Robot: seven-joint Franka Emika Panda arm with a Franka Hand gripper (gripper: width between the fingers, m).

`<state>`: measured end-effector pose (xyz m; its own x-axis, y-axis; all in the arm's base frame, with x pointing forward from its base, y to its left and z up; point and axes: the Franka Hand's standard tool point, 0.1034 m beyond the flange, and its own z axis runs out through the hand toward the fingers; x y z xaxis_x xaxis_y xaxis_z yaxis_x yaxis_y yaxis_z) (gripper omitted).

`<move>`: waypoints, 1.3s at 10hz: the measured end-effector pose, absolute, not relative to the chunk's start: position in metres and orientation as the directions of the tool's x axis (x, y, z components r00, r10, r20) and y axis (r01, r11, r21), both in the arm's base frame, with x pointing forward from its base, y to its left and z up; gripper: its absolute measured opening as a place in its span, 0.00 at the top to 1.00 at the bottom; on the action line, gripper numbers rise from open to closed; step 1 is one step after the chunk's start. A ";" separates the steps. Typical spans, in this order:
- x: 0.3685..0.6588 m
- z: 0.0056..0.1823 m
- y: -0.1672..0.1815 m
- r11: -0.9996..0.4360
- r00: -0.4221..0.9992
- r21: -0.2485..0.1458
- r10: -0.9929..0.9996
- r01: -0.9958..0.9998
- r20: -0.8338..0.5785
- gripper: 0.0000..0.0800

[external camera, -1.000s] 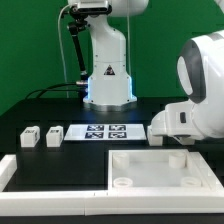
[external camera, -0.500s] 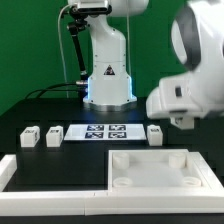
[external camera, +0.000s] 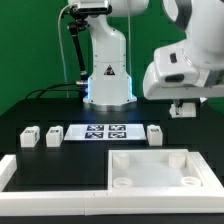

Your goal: Assemble square table

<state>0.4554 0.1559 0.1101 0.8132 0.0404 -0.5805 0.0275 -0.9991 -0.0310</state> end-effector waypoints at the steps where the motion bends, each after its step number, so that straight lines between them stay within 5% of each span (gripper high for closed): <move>1: 0.478 0.123 0.155 -0.999 0.850 -0.043 0.040 0.020 -0.525 0.64; 4: 0.517 0.170 0.143 -0.997 0.920 -0.071 0.050 0.024 -0.390 0.64; 10: 0.528 0.161 0.150 -0.993 0.997 -0.104 0.045 0.051 0.055 0.64; 13: 0.598 0.189 0.102 -0.989 0.945 -0.145 -0.029 0.019 0.324 0.64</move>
Offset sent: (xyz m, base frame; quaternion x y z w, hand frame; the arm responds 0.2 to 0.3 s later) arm 0.0236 -0.0323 0.0660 -0.0112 0.0344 -0.0595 0.9976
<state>0.5979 0.1018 0.1890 0.9455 -0.0294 0.3244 0.0191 -0.9892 -0.1451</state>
